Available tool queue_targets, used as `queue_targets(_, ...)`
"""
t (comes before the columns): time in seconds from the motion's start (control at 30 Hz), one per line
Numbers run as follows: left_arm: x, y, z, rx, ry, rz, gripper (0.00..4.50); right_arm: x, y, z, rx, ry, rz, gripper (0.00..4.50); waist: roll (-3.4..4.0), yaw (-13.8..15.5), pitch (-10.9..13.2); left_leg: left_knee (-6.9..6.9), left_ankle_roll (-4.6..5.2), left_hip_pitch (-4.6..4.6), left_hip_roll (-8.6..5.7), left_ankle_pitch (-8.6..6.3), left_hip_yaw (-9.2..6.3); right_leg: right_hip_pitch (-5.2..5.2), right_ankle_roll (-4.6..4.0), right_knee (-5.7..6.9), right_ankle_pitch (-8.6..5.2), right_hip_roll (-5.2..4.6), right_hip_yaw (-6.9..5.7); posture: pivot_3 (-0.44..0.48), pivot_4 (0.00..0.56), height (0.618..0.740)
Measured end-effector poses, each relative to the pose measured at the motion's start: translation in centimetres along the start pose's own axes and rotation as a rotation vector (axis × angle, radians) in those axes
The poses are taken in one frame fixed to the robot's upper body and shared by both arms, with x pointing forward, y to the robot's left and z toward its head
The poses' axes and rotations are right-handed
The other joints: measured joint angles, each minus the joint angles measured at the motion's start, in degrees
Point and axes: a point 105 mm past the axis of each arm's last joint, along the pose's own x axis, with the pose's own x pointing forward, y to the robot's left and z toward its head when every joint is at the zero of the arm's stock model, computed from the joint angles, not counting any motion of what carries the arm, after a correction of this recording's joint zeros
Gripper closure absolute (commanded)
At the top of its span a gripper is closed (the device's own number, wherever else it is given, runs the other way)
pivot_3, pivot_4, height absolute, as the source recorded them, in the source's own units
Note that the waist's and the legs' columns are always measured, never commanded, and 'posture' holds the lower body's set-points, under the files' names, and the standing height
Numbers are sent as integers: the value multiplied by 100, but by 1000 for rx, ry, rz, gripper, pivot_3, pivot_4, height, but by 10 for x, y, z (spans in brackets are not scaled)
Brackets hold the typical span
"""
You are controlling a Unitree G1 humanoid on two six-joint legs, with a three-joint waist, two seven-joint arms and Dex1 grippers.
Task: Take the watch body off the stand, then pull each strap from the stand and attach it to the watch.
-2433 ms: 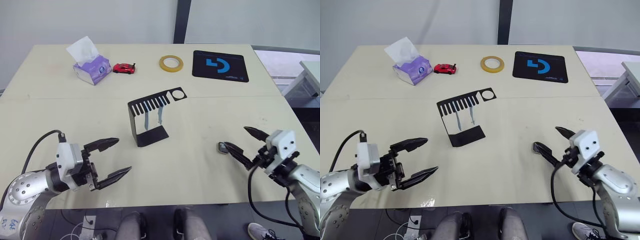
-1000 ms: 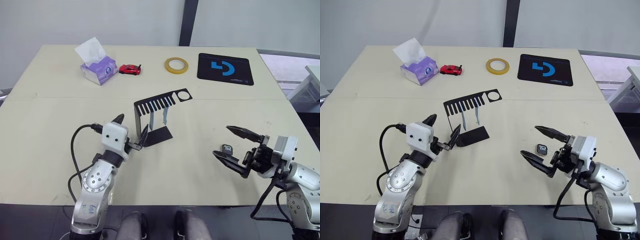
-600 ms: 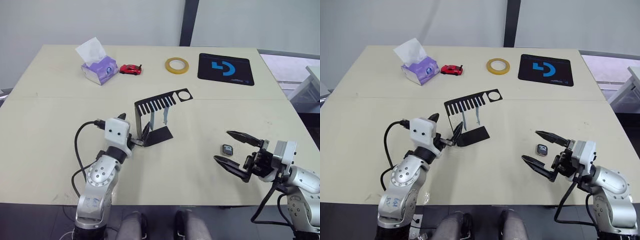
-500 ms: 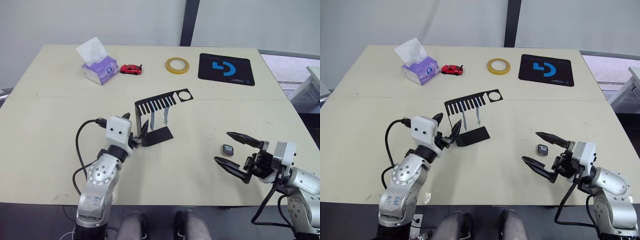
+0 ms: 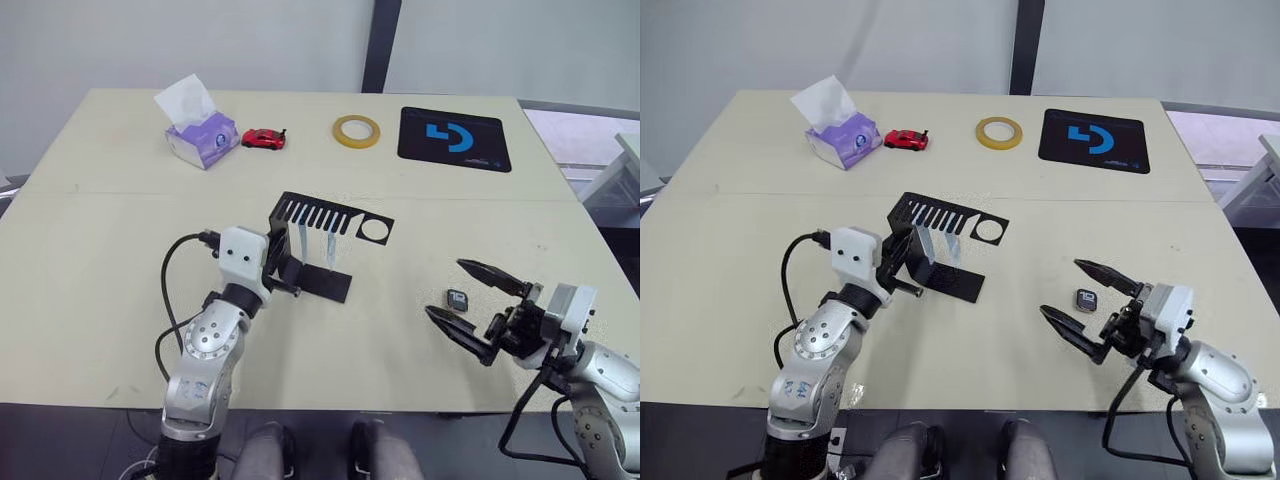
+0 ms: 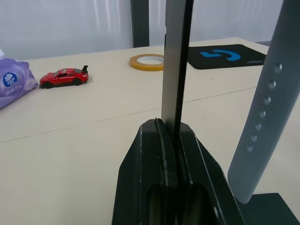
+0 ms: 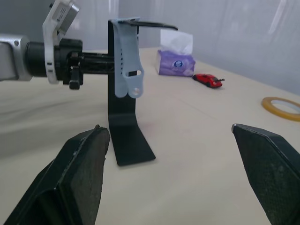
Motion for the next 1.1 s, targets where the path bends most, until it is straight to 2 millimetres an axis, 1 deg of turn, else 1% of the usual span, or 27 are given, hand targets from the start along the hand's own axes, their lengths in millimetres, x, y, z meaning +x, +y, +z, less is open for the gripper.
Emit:
queue_targets(0.13,8,11,1,-2,-6,84,4468,28,1,-1,25,45,-107,0,0,8,0,2,-10,-11,0,4,0,-12,0,4,0,-2,2,0,150,740)
queue_targets(0.23,12,19,1,-6,-12,139,4468,51,5,-3,65,84,-151,0,0,18,0,3,-11,-20,0,5,0,-21,0,4,0,-2,0,0,150,740)
queue_targets(0.33,18,22,1,-17,-14,185,4468,85,20,5,133,32,-135,0,0,15,0,8,-12,-22,2,6,0,-22,0,10,0,1,-3,0,150,740)
queue_targets(0.43,23,23,1,-12,-19,205,4468,106,32,7,159,22,-121,0,0,22,0,13,-8,-29,1,4,-1,-23,0,9,0,0,-7,0,150,740)
queue_targets(0.63,28,28,2,0,-23,274,4468,136,35,7,192,2,-157,0,0,0,0,27,1,-37,-1,-1,0,-24,2,11,1,0,-8,0,150,740)
queue_targets(0.77,28,30,1,-20,-23,297,4468,155,38,-1,205,16,-192,0,0,-43,0,27,-3,-40,2,-1,-1,-27,2,13,1,3,-13,0,150,740)
queue_targets(0.93,28,32,1,-22,-23,312,4468,172,32,-15,196,45,-253,0,0,-113,0,28,-2,-43,1,1,-2,-27,2,15,1,4,-17,0,150,740)
queue_targets(1.1,29,31,2,-24,-22,312,4468,190,30,-16,197,19,-274,0,0,-121,0,28,-5,-54,1,2,-3,-39,2,18,1,5,-18,0,150,740)
